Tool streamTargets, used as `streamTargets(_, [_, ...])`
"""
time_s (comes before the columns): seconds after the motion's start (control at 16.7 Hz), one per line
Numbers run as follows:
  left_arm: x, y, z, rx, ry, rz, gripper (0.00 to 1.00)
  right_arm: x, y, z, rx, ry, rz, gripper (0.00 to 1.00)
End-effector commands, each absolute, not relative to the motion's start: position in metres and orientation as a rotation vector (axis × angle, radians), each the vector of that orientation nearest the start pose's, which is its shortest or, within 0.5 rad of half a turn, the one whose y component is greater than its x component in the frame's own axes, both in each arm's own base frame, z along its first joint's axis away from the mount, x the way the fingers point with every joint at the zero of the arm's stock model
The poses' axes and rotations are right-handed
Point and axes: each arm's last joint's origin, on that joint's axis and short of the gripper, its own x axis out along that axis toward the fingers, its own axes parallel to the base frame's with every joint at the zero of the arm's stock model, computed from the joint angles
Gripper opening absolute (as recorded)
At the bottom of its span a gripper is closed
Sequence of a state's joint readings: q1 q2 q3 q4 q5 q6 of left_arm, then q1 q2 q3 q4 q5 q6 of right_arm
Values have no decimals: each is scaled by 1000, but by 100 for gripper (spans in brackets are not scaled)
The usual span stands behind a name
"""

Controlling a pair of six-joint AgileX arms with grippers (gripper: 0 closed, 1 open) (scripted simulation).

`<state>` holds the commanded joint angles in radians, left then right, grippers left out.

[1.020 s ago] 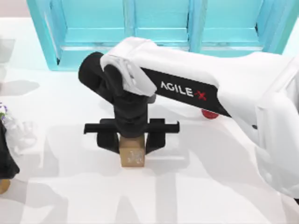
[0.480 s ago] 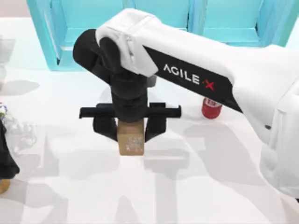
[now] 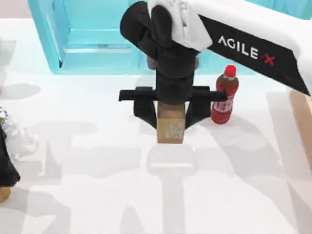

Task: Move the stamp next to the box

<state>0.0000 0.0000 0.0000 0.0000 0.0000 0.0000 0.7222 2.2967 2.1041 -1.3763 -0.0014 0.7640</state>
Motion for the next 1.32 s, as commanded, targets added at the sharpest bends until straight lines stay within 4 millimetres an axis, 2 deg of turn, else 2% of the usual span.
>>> streamTargets(0.18, [106,-1,160,0,0,0,100,327,251,241,5,1565,6,0])
streamTargets(0.36, [106,-1,160,0,0,0,100,295,188,266,19,1571,-16,0])
streamTargets(0.54, [106,-1,160,0,0,0,100,261,133,275,-4,1578,6,0])
streamTargets(0.72, [106,-1,160,0,0,0,100,243,94,274,-2,1580,4,0])
streamTargets(0.84, [106,-1,160,0,0,0,100,238,85,274,10,1579,-6,0])
streamTargets(1.14, [106,-1,160,0,0,0,100,239,86,272,7,1581,-5,0])
streamTargets(1.32, [106,-1,160,0,0,0,100,239,86,255,9,1582,-4,0])
